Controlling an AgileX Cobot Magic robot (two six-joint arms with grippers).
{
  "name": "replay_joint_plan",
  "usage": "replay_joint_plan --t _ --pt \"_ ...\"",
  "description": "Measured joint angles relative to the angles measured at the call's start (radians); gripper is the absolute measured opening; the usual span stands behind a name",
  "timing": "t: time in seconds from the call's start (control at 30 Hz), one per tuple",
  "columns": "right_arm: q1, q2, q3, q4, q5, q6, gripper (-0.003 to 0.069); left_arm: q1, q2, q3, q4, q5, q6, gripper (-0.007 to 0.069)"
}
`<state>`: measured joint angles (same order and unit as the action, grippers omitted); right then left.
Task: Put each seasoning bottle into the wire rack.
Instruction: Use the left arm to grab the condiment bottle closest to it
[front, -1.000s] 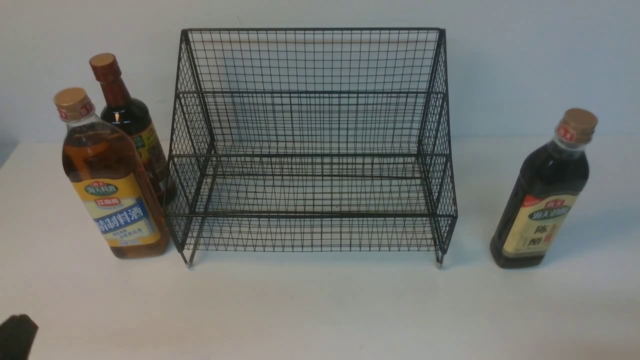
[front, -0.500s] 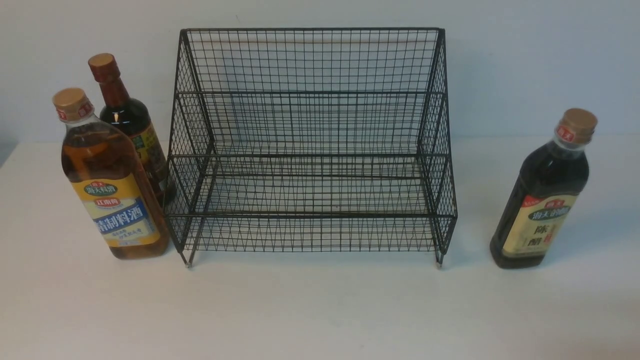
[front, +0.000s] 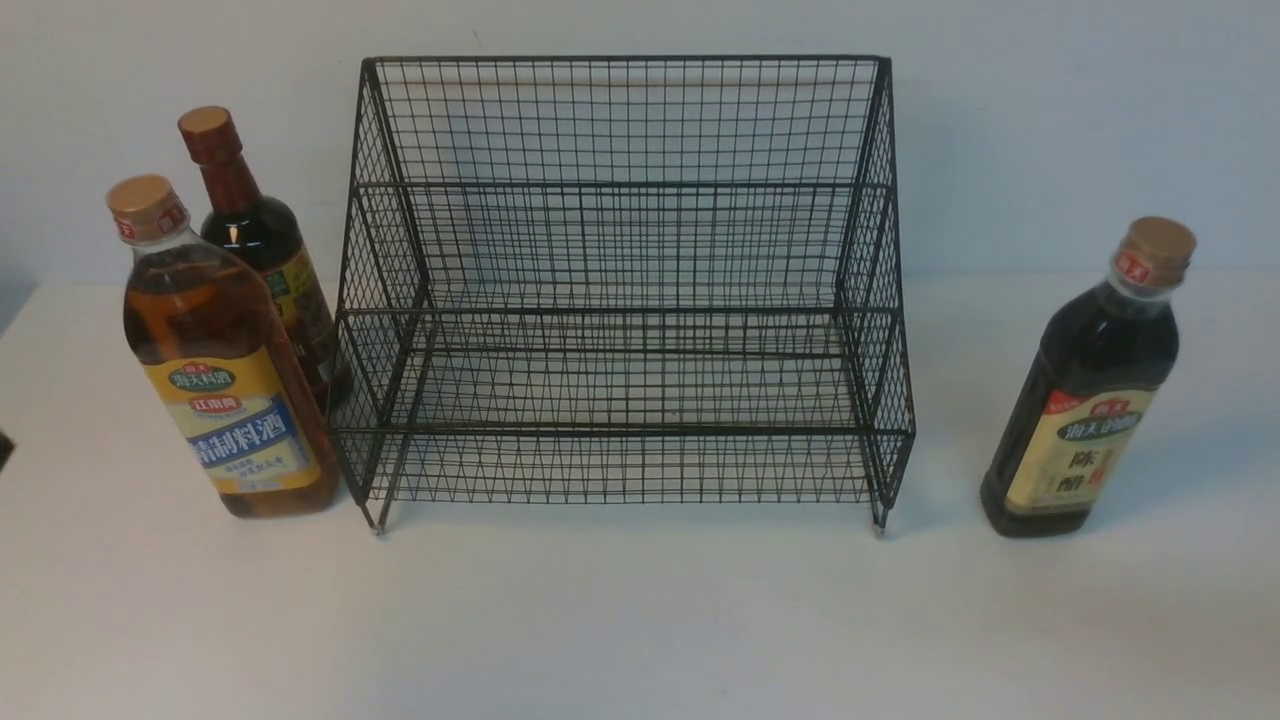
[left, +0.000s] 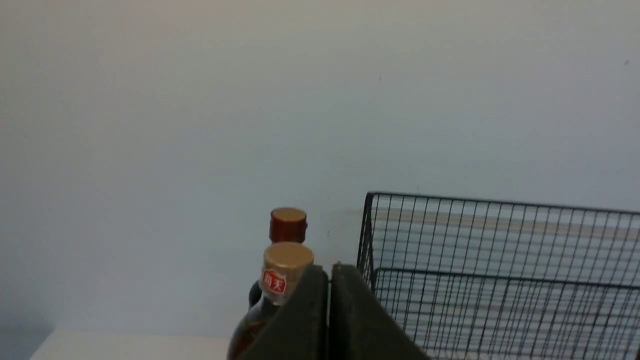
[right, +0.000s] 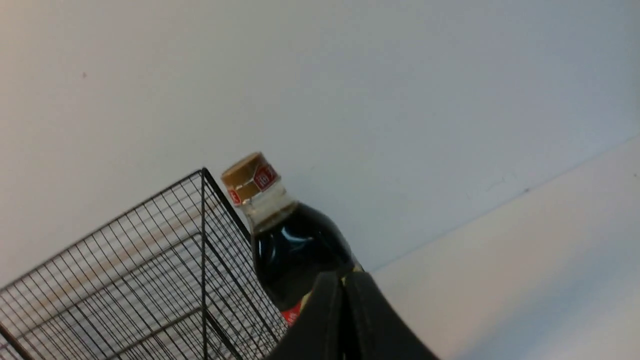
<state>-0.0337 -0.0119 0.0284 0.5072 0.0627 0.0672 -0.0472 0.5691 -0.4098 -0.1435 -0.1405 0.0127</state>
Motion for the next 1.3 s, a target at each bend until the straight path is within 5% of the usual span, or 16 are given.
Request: replay_joint_plan --t 0.27,0.5,0.63,0.77,0.97,1.3 --pt "0.000 0.000 0.000 0.068 -0.057 0.045 -0.0017 0.000 0.283 -0.001 0.074 -0.235 0.001 0.0055" --pt "0.000 0.006 -0.125 0.073 0.094 0.027 -0.0017 0.000 0.460 -0.047 0.093 -0.314 -0.001 0.0311" --pt "0.000 0.158 -0.396 0.018 0.294 -0.138 -0.0017 0.000 0.546 -0.107 0.094 -0.337 -0.004 0.0501" --pt "0.000 0.314 -0.541 -0.013 0.446 -0.275 -0.0017 0.000 0.604 -0.142 0.086 -0.338 -0.001 0.0587" --pt "0.000 0.442 -0.662 0.020 0.512 -0.436 -0.0017 0.000 0.722 -0.208 0.002 -0.345 0.039 0.0605" --pt "0.000 0.442 -0.668 0.054 0.532 -0.482 -0.0017 0.000 0.881 -0.266 -0.093 -0.416 0.084 0.0578"
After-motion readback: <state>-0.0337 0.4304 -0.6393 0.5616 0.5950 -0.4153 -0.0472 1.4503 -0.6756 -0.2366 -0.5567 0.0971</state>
